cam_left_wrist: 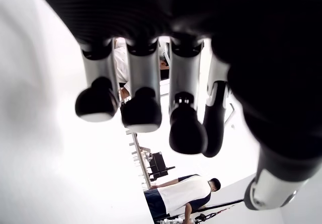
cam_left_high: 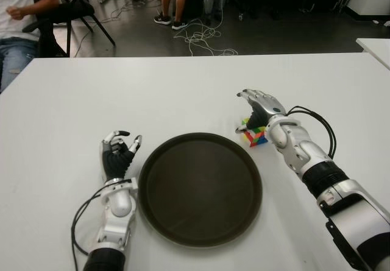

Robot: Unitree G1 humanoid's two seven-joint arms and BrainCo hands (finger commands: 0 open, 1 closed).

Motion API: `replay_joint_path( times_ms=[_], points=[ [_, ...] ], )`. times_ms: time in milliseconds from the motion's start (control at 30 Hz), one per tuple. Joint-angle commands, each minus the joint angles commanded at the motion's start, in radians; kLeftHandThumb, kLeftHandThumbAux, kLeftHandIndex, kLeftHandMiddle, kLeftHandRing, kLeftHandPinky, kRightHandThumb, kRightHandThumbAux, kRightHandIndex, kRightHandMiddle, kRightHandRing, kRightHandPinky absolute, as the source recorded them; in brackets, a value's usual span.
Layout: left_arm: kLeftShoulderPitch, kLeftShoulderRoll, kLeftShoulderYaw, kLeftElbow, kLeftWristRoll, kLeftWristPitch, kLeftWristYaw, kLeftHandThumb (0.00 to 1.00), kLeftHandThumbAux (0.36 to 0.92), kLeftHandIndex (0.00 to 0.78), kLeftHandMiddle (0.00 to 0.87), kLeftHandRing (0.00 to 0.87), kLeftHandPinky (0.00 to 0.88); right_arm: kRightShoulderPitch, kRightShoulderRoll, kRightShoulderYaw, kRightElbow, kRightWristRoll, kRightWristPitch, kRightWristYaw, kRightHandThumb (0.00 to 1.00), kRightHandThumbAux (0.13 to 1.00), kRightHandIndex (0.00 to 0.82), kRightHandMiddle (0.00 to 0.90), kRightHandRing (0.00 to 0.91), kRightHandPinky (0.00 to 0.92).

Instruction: Pick up the Rubik's Cube and put it in the plate

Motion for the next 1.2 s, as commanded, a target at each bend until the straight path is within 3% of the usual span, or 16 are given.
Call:
replay_joint_path(
  times_ms=[233, 567, 1200],
  points=[
    [0.005, -0.003, -0.003, -0.016, -0.003, 0.004, -0.006, 0.717, 0.698, 0.445, 0.814, 0.832, 0.838, 0.023, -0.009, -0.009, -0.035, 0.008, 0.003, 0.001, 0.0, 0.78, 0.0, 0.0, 0.0, 0.0],
    [0.001, 0.0, -0.003, -0.002, -0.015, -0.043, -0.022, 0.716, 0.697, 0.445, 0.817, 0.834, 0.838, 0.063, -0.022, -0.027, -0.104, 0.01, 0.003, -0.011, 0.0, 0.83, 0.0, 0.0, 0.0, 0.0],
    [-0.016, 0.007, -0.001, 0.046, -0.028, -0.104, -0.032, 0.718, 0.696, 0.444, 0.806, 0.828, 0.831, 0.127, -0.047, -0.056, -0.258, 0.008, 0.023, 0.014, 0.0, 0.813, 0.0, 0.0, 0.0, 0.0]
  ],
)
